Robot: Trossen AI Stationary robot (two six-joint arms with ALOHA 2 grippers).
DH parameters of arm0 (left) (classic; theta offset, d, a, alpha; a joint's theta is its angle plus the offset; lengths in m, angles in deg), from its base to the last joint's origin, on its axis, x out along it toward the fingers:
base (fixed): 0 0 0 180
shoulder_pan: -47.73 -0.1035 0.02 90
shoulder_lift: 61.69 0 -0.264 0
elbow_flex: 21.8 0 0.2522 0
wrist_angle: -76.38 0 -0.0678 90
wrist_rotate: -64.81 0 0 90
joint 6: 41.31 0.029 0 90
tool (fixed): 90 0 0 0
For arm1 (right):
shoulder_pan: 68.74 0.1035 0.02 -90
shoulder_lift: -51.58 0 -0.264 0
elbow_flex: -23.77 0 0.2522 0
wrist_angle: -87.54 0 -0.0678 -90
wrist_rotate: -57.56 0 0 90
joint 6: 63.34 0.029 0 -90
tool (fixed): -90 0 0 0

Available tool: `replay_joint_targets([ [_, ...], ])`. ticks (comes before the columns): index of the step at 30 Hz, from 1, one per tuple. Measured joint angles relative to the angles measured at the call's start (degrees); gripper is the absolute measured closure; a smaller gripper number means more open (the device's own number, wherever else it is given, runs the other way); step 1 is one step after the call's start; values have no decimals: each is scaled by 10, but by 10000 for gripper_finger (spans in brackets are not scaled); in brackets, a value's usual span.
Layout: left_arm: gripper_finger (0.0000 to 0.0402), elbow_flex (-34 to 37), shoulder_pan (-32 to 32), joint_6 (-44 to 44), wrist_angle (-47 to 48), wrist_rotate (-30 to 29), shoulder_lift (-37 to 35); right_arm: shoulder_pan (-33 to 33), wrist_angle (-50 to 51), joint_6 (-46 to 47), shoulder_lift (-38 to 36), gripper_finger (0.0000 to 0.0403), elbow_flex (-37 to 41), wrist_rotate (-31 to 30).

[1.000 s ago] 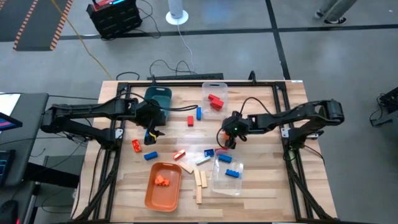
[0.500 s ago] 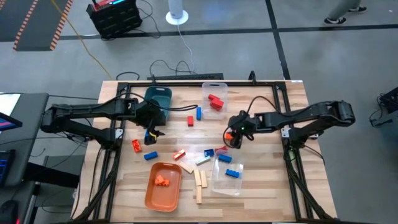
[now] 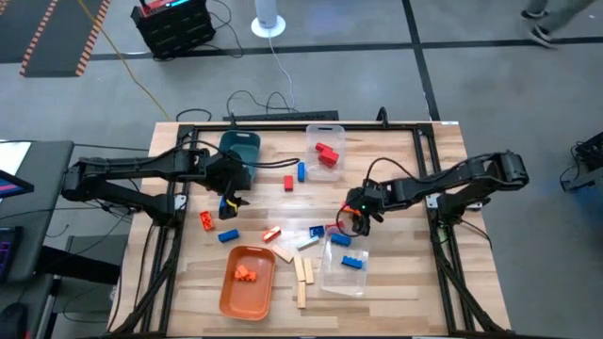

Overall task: Sort blocks
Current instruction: Put the orange game piece into the orange bin

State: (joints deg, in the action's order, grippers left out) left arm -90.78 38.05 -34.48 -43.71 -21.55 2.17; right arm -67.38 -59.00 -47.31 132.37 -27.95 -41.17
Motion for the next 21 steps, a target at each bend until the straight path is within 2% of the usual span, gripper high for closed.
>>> replay_joint_targets([
  [7,187,0,0,8,-3,0,0,1,-96,16,-3,122,56,2],
  [13,187,0,0,8,-2,0,0,0,-97,10,-10,122,55,-15],
  [21,187,0,0,8,-1,0,0,5,-69,28,-56,122,17,-25],
])
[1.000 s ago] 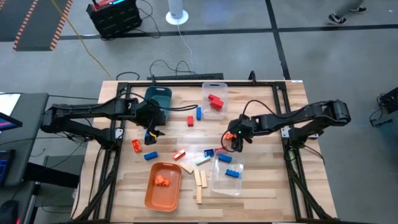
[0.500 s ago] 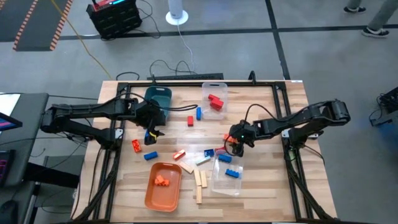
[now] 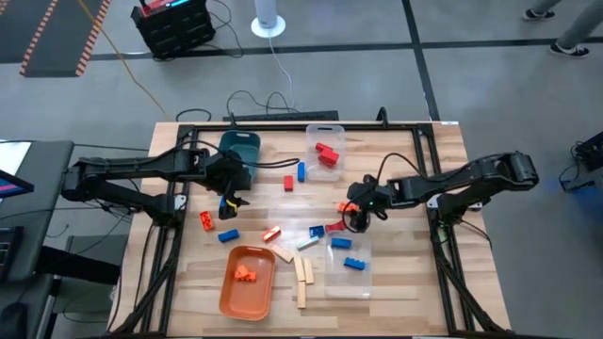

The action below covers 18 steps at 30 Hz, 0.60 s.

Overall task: Sort blocks
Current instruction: Put the orange game piece into the orange bin

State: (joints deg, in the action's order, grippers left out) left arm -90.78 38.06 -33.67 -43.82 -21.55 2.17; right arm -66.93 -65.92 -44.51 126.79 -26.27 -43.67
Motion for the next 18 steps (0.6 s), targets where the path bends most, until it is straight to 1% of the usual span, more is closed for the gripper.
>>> replay_joint_targets([
  [4,187,0,0,0,0,0,0,2,16,3,-3,122,-7,2],
  [7,187,0,0,0,0,0,0,-9,72,-18,5,122,-6,-4],
  [9,187,0,0,0,0,0,0,-24,84,-49,11,122,0,-9],
  [12,187,0,0,2,0,0,0,-43,80,-120,9,122,9,-10],
  [15,187,0,0,-4,1,0,0,-45,76,-186,7,122,10,-10],
  [18,187,0,0,-10,8,0,0,-37,82,-220,9,122,10,-9],
])
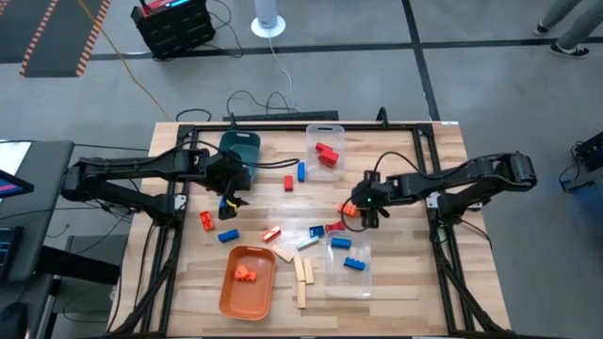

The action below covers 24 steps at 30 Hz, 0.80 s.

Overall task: Sort blocks
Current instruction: Put the orange game piece into the orange bin

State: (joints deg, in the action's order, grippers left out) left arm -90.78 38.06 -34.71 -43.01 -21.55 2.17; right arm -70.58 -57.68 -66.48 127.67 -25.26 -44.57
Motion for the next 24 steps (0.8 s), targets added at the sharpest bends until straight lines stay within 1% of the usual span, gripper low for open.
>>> replay_joint_targets([
  [4,187,0,0,-12,1,0,0,19,43,9,1,122,0,0],
  [6,187,0,0,-18,1,0,0,33,41,22,-4,122,5,0],
  [8,187,0,0,-24,0,0,0,50,18,34,-11,122,17,-1],
  [12,187,0,0,-40,0,0,0,79,-92,70,-27,122,85,-17],
  [15,187,0,0,-51,0,0,0,90,-185,104,-51,122,153,-54],
  [18,187,0,0,-60,0,0,0,99,-294,133,-69,122,203,-73],
  [21,187,0,0,-65,0,0,0,115,-368,155,-64,122,235,-86],
  [24,187,0,0,-65,0,0,0,138,-425,167,-42,122,251,-128],
])
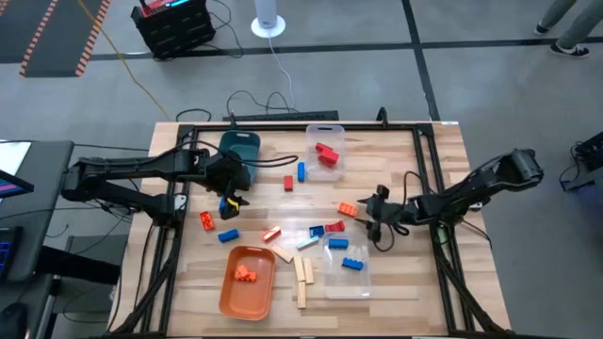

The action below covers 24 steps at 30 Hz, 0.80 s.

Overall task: Sort blocks
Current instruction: Put the orange game piece into the orange bin

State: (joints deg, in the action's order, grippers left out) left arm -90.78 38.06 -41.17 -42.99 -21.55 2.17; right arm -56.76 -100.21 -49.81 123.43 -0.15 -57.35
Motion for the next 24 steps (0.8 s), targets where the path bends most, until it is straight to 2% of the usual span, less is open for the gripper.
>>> replay_joint_targets([
  [5,187,0,0,3,-1,0,0,28,-81,1,54,122,7,-47],
  [18,187,0,0,5,0,0,0,9,-215,4,183,122,7,-51],
  [21,187,0,0,4,1,0,0,5,-221,13,195,134,7,-52],
  [24,187,0,0,2,1,0,0,5,-218,13,196,167,7,-51],
])
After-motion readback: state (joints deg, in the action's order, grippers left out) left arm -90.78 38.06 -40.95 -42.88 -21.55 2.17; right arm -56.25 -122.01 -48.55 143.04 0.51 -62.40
